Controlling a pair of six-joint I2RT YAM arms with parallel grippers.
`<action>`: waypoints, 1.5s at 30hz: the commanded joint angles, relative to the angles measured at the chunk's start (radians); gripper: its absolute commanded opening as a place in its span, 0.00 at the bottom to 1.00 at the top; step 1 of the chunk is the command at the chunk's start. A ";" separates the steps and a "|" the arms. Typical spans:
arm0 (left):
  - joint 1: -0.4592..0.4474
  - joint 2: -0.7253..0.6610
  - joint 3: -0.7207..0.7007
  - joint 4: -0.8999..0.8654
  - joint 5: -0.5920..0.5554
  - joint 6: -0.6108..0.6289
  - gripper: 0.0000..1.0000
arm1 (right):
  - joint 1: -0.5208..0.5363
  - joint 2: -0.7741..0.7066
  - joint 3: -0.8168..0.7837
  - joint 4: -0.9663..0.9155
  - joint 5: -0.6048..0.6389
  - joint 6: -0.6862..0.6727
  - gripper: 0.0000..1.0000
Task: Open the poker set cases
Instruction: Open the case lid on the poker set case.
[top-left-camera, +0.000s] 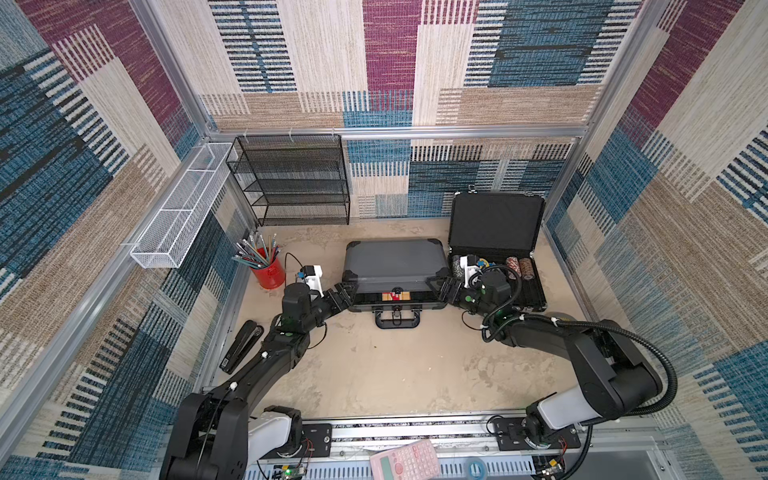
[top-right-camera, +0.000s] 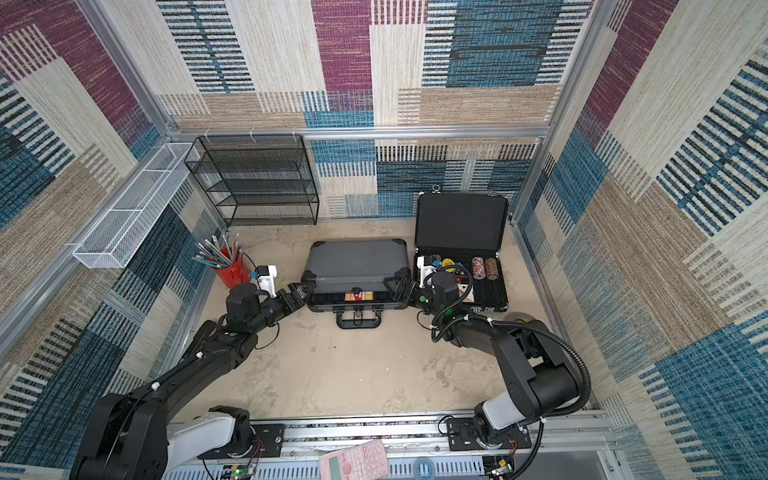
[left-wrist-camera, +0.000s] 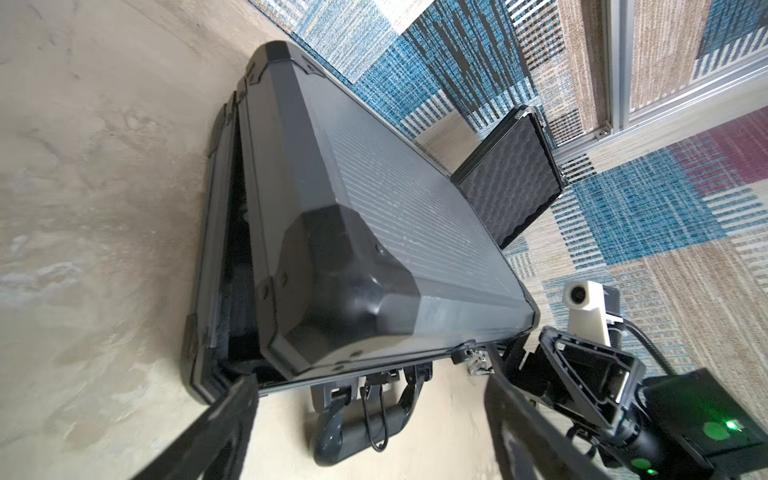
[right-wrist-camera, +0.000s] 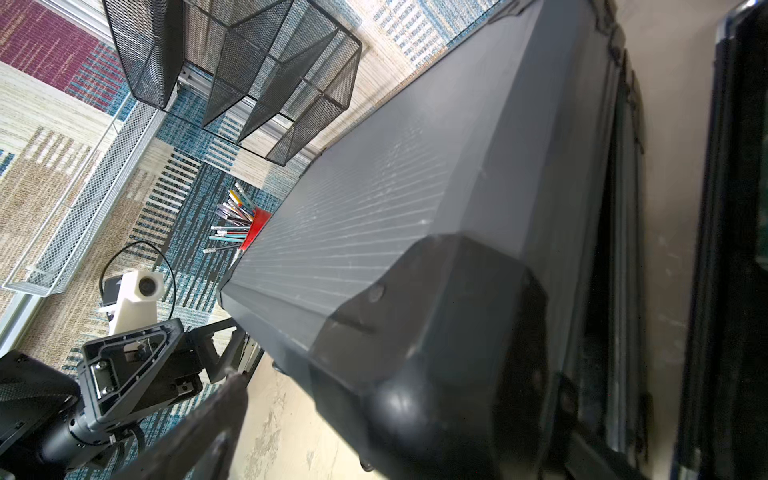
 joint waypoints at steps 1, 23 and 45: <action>0.000 -0.031 -0.016 -0.049 -0.052 0.045 0.87 | 0.001 -0.015 0.021 0.079 -0.041 -0.004 1.00; 0.001 0.241 0.164 -0.301 -0.082 0.199 0.65 | 0.001 -0.035 0.102 0.010 -0.007 -0.024 0.99; -0.036 0.444 0.327 -0.514 -0.215 0.331 0.38 | 0.001 -0.028 0.159 -0.025 0.010 -0.048 1.00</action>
